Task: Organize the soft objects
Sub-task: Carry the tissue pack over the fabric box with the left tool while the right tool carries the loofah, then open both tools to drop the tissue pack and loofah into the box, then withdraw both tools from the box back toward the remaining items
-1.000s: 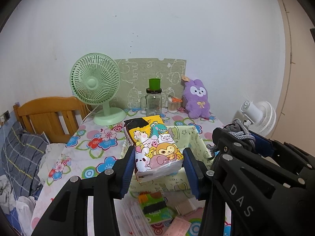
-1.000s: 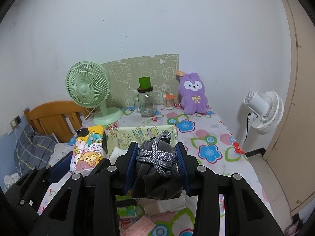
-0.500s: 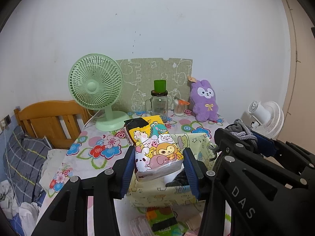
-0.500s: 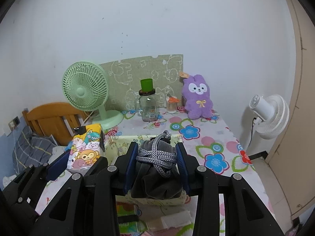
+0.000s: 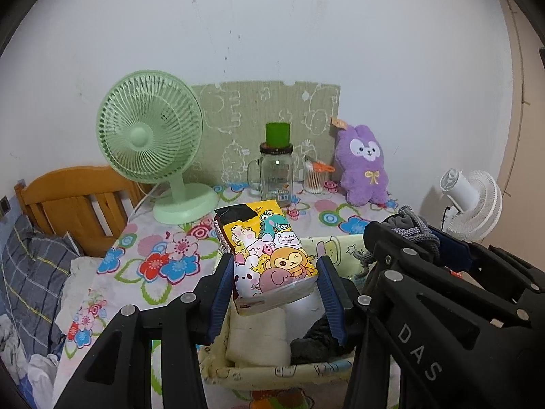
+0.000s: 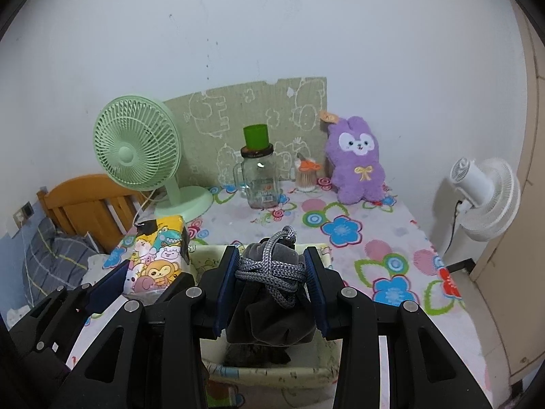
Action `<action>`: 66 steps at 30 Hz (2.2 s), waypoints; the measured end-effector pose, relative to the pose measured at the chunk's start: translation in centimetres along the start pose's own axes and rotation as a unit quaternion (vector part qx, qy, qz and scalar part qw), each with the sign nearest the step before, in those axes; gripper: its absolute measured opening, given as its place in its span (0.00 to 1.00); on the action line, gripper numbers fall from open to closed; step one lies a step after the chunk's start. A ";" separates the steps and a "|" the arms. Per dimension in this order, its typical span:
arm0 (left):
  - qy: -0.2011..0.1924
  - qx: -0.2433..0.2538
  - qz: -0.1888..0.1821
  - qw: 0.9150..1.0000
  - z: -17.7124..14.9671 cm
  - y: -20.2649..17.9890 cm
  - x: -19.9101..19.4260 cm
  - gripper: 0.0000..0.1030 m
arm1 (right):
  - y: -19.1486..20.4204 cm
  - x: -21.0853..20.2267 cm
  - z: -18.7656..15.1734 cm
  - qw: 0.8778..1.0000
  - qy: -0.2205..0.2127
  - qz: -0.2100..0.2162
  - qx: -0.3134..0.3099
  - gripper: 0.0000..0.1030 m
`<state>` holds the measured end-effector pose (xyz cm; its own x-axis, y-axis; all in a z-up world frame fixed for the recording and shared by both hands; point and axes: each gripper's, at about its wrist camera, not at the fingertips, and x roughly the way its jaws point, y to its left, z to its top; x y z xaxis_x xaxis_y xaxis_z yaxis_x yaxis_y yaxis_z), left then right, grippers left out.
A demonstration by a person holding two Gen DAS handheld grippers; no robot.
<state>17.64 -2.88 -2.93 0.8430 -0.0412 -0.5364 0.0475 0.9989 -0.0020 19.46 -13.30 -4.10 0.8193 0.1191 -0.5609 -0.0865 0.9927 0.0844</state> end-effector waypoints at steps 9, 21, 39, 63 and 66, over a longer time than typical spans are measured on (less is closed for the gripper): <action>0.028 -0.005 -0.008 1.000 -0.6 0.1 3.4 0.51 | -0.5 3.9 -0.6 1.000 0.028 0.011 -0.001 0.41; 0.059 -0.002 -0.016 0.998 -1.4 0.2 5.8 0.71 | -0.4 7.1 -1.4 0.998 0.057 0.014 -0.007 0.41; 0.065 -0.010 0.003 0.998 -1.6 0.9 5.7 0.85 | 0.3 7.3 -1.7 0.998 0.055 0.023 -0.012 0.79; 0.020 -0.015 0.011 1.000 -1.4 0.9 -1.6 0.95 | 1.1 -0.9 -1.2 1.000 0.006 -0.002 -0.012 0.93; 0.013 -0.014 0.010 1.000 -1.4 0.7 -2.5 0.96 | 1.1 -2.2 -1.3 1.000 -0.003 -0.007 -0.009 0.93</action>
<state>14.82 -2.04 -2.78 0.8291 -0.0218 -0.5587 0.0165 0.9998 -0.0145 16.88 -12.47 -3.85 0.8243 0.1047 -0.5564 -0.0850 0.9945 0.0613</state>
